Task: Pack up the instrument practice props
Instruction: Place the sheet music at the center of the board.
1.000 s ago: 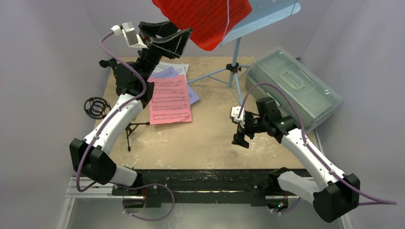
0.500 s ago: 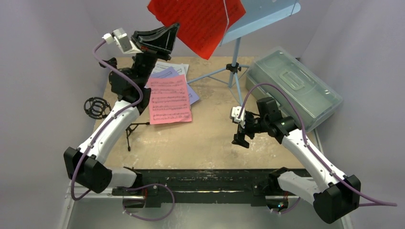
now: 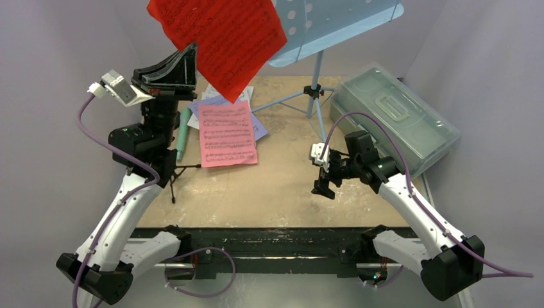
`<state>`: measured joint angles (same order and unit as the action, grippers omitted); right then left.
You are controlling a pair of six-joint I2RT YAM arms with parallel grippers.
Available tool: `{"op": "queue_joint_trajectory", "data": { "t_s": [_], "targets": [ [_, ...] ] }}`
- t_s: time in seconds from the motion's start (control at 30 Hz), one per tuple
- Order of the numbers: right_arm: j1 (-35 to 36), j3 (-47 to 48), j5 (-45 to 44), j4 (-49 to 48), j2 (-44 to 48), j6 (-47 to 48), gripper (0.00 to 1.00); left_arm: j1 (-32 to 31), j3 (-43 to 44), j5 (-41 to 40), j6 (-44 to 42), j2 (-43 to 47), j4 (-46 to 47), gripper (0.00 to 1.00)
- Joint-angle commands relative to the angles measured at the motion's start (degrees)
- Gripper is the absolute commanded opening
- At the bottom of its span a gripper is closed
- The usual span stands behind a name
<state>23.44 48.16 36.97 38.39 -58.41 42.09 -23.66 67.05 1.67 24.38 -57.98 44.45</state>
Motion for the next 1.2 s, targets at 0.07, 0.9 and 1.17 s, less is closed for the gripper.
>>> {"op": "queue_joint_trajectory", "data": {
  "t_s": [0.07,0.9,1.17],
  "targets": [
    [-0.32,-0.08,0.73,-0.17,1.11,0.28,0.99,-0.16,-3.52,-1.94,-4.03,5.54,-12.37,0.00],
    [-0.35,-0.34,0.21,-0.47,0.23,0.28,0.99,-0.16,-20.65,0.74,-6.91,19.63,-31.86,0.00],
    [-0.38,-0.30,0.21,-0.48,0.31,0.28,0.99,-0.16,-23.78,1.14,-6.31,17.47,-31.34,0.00]
  ]
}}
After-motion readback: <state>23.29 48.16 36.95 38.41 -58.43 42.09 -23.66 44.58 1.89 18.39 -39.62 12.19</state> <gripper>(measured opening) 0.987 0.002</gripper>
